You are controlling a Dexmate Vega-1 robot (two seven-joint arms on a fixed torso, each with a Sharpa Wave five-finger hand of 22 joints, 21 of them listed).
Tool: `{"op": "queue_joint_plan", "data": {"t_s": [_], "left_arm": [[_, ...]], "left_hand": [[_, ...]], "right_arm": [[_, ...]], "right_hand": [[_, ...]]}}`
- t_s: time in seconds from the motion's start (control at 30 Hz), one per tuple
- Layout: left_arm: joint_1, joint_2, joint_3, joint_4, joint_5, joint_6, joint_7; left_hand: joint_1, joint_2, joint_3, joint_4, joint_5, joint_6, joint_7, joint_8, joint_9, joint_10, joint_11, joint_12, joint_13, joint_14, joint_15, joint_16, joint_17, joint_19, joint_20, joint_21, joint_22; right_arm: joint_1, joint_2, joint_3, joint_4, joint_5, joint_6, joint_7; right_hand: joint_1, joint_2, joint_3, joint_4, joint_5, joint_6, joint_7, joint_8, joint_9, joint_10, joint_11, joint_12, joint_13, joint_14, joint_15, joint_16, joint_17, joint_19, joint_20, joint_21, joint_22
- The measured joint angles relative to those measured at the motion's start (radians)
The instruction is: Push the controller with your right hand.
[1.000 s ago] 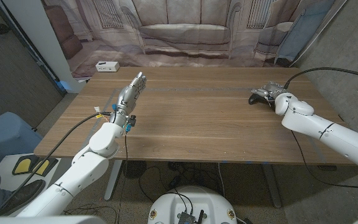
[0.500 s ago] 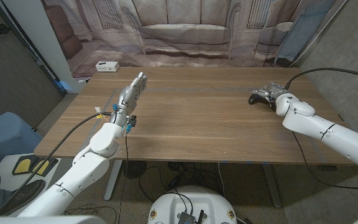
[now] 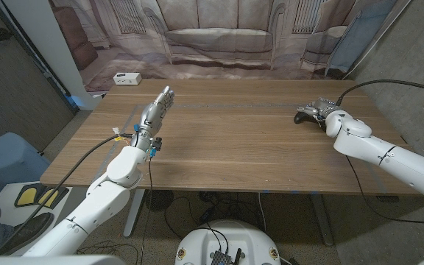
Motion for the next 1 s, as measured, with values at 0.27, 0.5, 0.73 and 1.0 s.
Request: {"op": "queue_joint_plan", "data": {"t_s": [0.27,0.5,0.73,1.0], "left_arm": [[-0.001,-0.001,0.001,0.001,0.0,-0.001,0.0],[-0.001,-0.002,0.001,0.002,0.0,-0.005,0.0],[-0.001,-0.003,0.001,0.004,0.0,-0.007,0.0],[0.0,-0.006,0.0,0.008,0.0,-0.012,0.0]], "left_hand": [[0.0,0.0,0.004,-0.004,0.0,0.0,0.0,0.0,0.0,0.0,0.0,0.0,0.0,0.0,0.0,0.0,0.0,0.0,0.0,0.0,0.0],[0.0,0.0,0.004,-0.004,0.0,0.0,0.0,0.0,0.0,0.0,0.0,0.0,0.0,0.0,0.0,0.0,0.0,0.0,0.0,0.0,0.0],[0.0,0.0,0.004,-0.004,0.0,0.0,0.0,0.0,0.0,0.0,0.0,0.0,0.0,0.0,0.0,0.0,0.0,0.0,0.0,0.0,0.0],[0.0,0.0,0.004,-0.004,0.0,0.0,0.0,0.0,0.0,0.0,0.0,-0.004,0.0,0.0,0.0,0.0,0.0,0.0,0.0,0.0,0.0]], "right_arm": [[0.002,-0.002,-0.011,-0.008,-0.014,-0.013,0.014],[0.012,-0.003,-0.023,-0.009,-0.032,-0.023,0.03],[0.029,-0.002,-0.041,-0.006,-0.058,-0.031,0.049],[0.052,0.003,-0.073,-0.002,-0.11,-0.04,0.078]], "right_hand": [[0.0,0.0,0.0,0.0,0.0,0.013,-0.008,0.005,0.002,0.007,-0.007,0.0,0.0,-0.006,-0.005,0.0,0.0,0.0,0.0,0.0,0.0],[0.0,0.0,0.0,0.0,0.0,0.018,-0.01,0.005,0.006,0.007,-0.007,0.008,0.0,-0.006,-0.005,0.007,0.0,0.0,0.0,0.0,0.0],[0.0,0.0,0.0,0.0,0.0,0.02,-0.012,0.005,0.006,0.013,-0.012,0.008,0.0,-0.006,-0.005,0.007,0.0,0.0,0.0,0.0,0.0],[0.0,0.0,0.0,0.0,0.0,0.032,-0.013,0.005,0.007,0.023,-0.012,0.008,0.0,-0.002,-0.001,0.011,0.0,0.0,0.0,0.0,0.0]]}}
